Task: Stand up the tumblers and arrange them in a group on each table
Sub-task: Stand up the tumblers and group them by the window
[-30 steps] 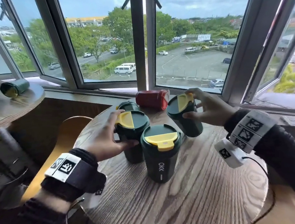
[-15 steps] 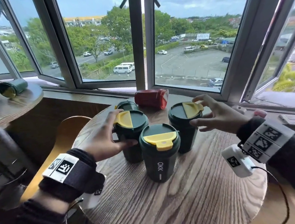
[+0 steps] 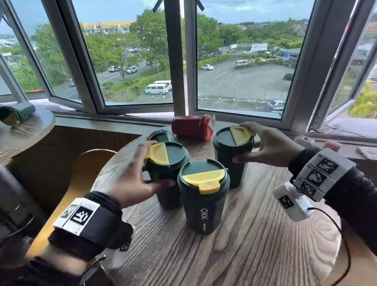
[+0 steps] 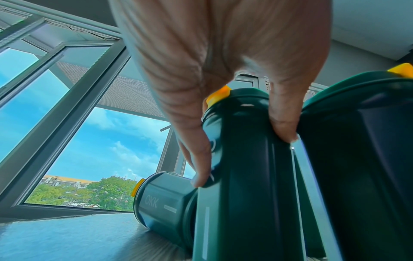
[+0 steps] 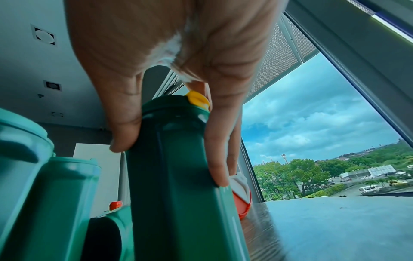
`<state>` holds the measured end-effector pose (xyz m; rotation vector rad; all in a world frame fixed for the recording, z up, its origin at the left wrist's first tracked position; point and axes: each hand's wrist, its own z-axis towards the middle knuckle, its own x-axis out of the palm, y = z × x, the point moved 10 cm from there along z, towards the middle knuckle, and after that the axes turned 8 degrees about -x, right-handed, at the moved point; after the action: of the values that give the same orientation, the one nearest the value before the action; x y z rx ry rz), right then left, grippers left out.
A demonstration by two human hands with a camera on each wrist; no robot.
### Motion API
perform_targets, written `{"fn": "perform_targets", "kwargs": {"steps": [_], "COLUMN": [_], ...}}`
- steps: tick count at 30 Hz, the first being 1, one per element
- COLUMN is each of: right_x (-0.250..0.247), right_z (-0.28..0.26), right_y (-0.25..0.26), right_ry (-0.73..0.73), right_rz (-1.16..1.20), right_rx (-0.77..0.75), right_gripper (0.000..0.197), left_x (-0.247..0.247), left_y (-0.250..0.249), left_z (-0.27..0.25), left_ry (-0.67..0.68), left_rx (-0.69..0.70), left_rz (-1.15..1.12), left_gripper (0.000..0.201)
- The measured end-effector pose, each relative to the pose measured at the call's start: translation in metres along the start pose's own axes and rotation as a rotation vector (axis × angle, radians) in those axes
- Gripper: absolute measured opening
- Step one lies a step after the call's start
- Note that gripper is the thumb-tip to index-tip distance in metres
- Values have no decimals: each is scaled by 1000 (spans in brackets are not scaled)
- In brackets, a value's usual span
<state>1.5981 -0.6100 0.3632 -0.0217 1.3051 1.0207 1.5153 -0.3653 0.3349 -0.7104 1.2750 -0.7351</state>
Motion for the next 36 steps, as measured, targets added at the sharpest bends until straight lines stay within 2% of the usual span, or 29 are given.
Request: {"fn": "perform_targets", "kwargs": {"steps": [4,8,12,13,15,17,18,21,24,26,32,36], "right_x": [0,2,-1,-4,-12,-15,-13,12,42,52,41,36], "right_z": [5,2,-5,-7,-13,-22,-27,-40,-46,-45,-38,-37], "right_y": [-14,-21,-16,-7,27,67,83,118,127,125,113,106], "right_ry": [30,51,74,53,-38,-106,-102,67,210,212,150,147], "right_rz": [2,47,-153,-220,-290,-293,-279,-191,-191,-220,-121,-123], "right_rx": [66,89,68,31,-129,-279,-317,-330,-332,-350,-324,-307], "right_gripper": [89,110,122,118,96,74,71,89,108,106,83,84], "left_x": [0,0,0,0,0,0,0,0,0,0,3,6], "left_y": [-1,-3,-5,-5,-4,-4,-4,-3,-3,-3,-7,-8], "left_z": [-1,-3,-4,-4,-3,-3,-3,-2,-3,-3,3,9], "left_ry": [1,2,6,9,14,18,18,19,10,11,-4,-13], "left_rx": [-14,-12,-13,-18,-9,9,13,9,11,14,56,50], "left_rz": [-19,-5,-9,-15,-21,-9,-6,-5,8,13,77,95], "left_gripper": [89,90,90,90,89,89,89,89,91,92,98,99]}}
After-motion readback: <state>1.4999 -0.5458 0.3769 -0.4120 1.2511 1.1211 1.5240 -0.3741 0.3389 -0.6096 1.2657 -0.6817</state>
